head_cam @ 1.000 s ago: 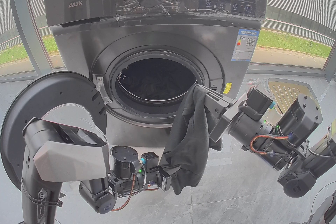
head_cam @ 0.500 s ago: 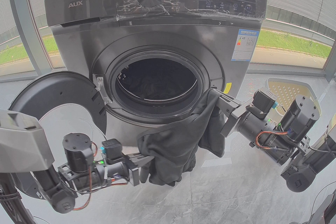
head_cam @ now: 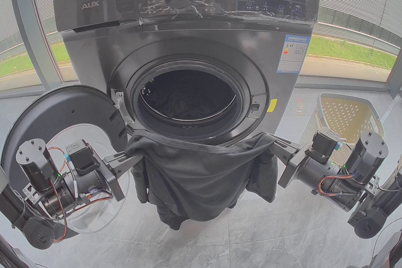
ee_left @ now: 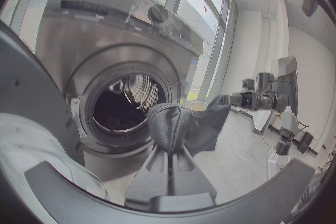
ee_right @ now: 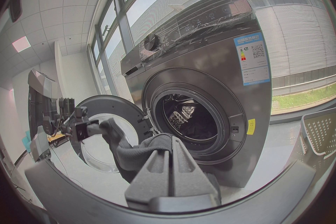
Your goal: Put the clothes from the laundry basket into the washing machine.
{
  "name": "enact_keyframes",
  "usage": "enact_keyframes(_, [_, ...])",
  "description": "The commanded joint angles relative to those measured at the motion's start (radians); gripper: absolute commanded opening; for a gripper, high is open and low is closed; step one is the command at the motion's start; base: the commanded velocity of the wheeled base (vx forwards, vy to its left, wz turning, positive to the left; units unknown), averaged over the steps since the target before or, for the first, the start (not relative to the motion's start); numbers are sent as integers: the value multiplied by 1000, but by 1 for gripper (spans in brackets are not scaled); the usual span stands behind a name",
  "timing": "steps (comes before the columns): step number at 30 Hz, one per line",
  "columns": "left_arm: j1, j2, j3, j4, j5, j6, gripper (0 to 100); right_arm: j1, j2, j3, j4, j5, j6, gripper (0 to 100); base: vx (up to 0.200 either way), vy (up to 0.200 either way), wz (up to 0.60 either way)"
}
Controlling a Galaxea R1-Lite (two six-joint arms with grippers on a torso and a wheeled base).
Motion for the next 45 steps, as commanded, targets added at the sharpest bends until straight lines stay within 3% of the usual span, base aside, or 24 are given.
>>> enact_keyframes(1, [27,-44,-36,-2,1,0,0,2,-10,9,-2,-3,0,0,0,0,0])
enact_keyframes(6, [38,-45,-36,-2,1,7,0,0,-19,-7,-2,-7,0,0,0,0,0])
enact_keyframes(12, [55,-73,-39,-2,6,7,0,3,-36,-63,-2,-52,5,0,0,0,0])
enact_keyframes(36, [79,-119,-97,0,7,-8,0,-6,-39,-90,-1,-58,8,0,0,0,0])
enact_keyframes(45, [102,-119,-103,0,6,-10,0,-6,-37,-115,-1,-84,17,0,0,0,0])
